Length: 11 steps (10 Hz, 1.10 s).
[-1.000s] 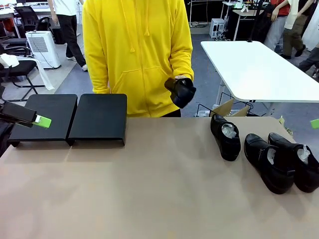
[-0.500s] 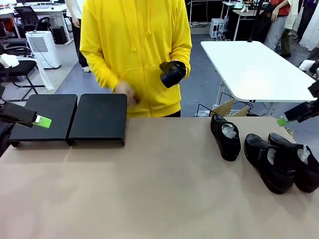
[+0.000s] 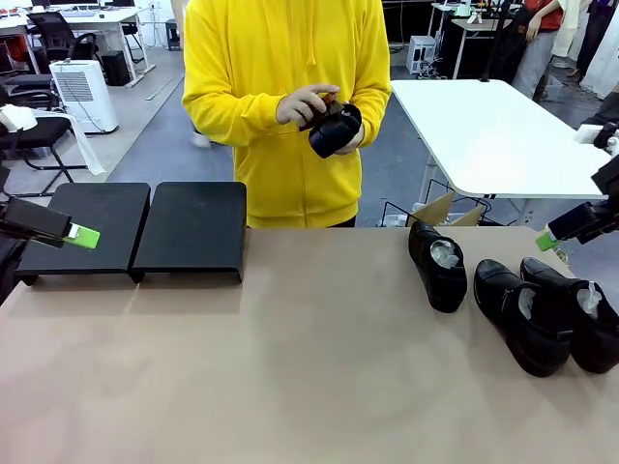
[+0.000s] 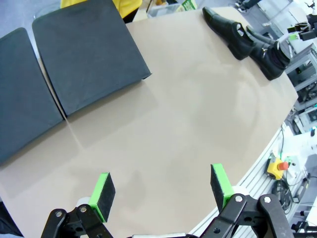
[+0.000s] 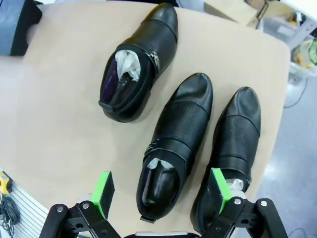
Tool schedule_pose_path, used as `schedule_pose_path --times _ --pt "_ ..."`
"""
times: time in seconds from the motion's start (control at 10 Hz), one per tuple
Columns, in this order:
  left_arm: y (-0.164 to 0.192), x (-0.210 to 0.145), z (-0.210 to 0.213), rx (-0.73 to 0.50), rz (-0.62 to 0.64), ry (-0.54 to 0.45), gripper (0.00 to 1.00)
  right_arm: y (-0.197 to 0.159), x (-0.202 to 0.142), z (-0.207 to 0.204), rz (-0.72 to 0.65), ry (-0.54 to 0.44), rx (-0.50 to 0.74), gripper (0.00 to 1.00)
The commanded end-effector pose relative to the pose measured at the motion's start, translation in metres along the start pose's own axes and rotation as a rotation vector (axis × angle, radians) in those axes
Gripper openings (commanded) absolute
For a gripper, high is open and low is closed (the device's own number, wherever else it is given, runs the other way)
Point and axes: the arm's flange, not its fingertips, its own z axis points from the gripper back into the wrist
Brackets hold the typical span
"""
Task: Organize the shoes by placing them on the stand.
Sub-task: Pick up one Shoe and place it in the middle of the table.
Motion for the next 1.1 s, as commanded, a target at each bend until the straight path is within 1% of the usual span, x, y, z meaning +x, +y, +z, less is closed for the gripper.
schedule_pose_path --times 0.0,0.1,0.2,0.3,0.4,0.5,0.6,0.8,1.0 --pt "0.002 0.001 0.0 -0.017 -0.01 -0.008 1.0 0.003 -0.006 -0.011 -0.058 0.034 -0.118 1.0" --pt "0.002 0.001 0.0 -0.017 -0.01 -0.008 1.0 0.008 -0.009 -0.011 -0.083 0.016 -0.205 1.0" --pt "0.002 0.001 0.0 -0.017 -0.01 -0.008 1.0 0.009 -0.012 -0.004 -0.114 -0.022 -0.244 1.0" --pt "0.002 0.001 0.0 -0.017 -0.01 -0.008 1.0 0.009 -0.013 0.002 -0.134 -0.043 -0.255 1.0" --pt "0.002 0.001 0.0 -0.017 -0.01 -0.008 1.0 0.011 -0.018 0.005 -0.112 0.057 -0.152 0.93" --pt "0.002 0.001 0.0 -0.017 -0.01 -0.008 1.0 0.01 -0.019 0.006 -0.155 0.049 -0.195 0.73" --pt "0.002 0.001 0.0 -0.017 -0.01 -0.008 1.0 0.01 -0.019 0.006 -0.187 0.052 -0.212 0.6" --pt "0.002 0.001 0.0 -0.017 -0.01 -0.008 1.0 0.015 -0.019 0.0 -0.195 0.105 -0.239 0.6" --pt "0.002 0.001 0.0 -0.017 -0.01 -0.008 1.0 0.026 -0.019 -0.015 -0.173 0.183 -0.285 0.6"
